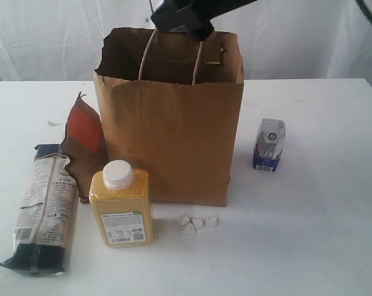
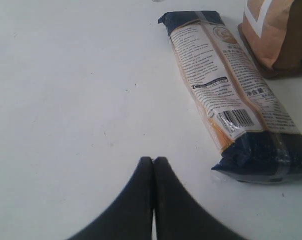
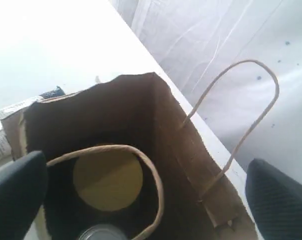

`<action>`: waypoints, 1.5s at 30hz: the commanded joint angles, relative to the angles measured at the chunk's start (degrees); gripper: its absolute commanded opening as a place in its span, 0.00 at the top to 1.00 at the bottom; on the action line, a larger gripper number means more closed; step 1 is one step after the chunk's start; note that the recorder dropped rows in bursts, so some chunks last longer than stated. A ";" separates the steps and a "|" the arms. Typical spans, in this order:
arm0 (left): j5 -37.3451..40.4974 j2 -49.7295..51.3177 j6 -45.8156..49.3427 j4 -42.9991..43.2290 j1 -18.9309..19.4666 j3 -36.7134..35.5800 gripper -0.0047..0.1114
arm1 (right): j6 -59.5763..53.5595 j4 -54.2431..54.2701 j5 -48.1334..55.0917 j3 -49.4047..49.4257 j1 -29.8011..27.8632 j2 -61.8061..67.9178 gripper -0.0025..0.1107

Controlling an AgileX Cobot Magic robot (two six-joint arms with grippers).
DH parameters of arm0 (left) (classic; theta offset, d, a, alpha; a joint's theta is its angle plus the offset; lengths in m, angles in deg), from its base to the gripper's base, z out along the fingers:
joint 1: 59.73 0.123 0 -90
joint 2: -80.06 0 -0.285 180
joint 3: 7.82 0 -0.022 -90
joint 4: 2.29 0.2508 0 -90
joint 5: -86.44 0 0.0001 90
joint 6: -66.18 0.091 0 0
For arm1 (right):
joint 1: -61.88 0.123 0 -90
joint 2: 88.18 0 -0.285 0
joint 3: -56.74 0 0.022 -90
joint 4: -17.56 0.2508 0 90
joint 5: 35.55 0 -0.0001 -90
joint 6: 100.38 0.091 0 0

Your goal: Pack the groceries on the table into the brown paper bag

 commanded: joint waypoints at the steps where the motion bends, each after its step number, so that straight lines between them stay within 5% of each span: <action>1: 0.36 -0.22 -0.02 -0.25 0.02 -0.39 0.96 | 2.16 0.10 12.53 -0.20 0.03 -2.19 0.06; 16: 0.36 -0.22 -0.02 -0.25 0.02 -0.39 0.96 | 10.00 -9.19 15.20 -0.20 0.03 -13.79 0.06; 20: 0.36 -0.22 -0.02 -0.25 0.02 -0.39 0.96 | 29.69 -34.29 21.59 -0.20 0.03 -17.50 0.06; 22: 0.36 -0.22 -0.02 -0.25 0.02 -0.39 0.96 | 37.02 -66.09 30.75 1.73 -0.73 -16.99 0.06; 24: 0.36 -0.22 -0.02 -0.25 0.02 -0.39 0.96 | 44.70 -77.72 31.11 4.82 -3.71 -16.37 0.06; 32: 0.36 -0.22 -0.02 -0.25 0.02 -0.39 0.96 | 43.84 -57.66 31.11 23.11 -14.68 -10.57 0.08; 37: 0.36 -0.22 -0.02 -0.25 0.02 -0.39 0.96 | 43.84 -58.22 31.11 33.88 -17.96 -6.93 0.28; 45: 0.36 -0.22 -0.02 -0.25 0.02 -0.39 0.96 | 46.13 -55.86 31.11 40.56 -24.87 -10.94 0.86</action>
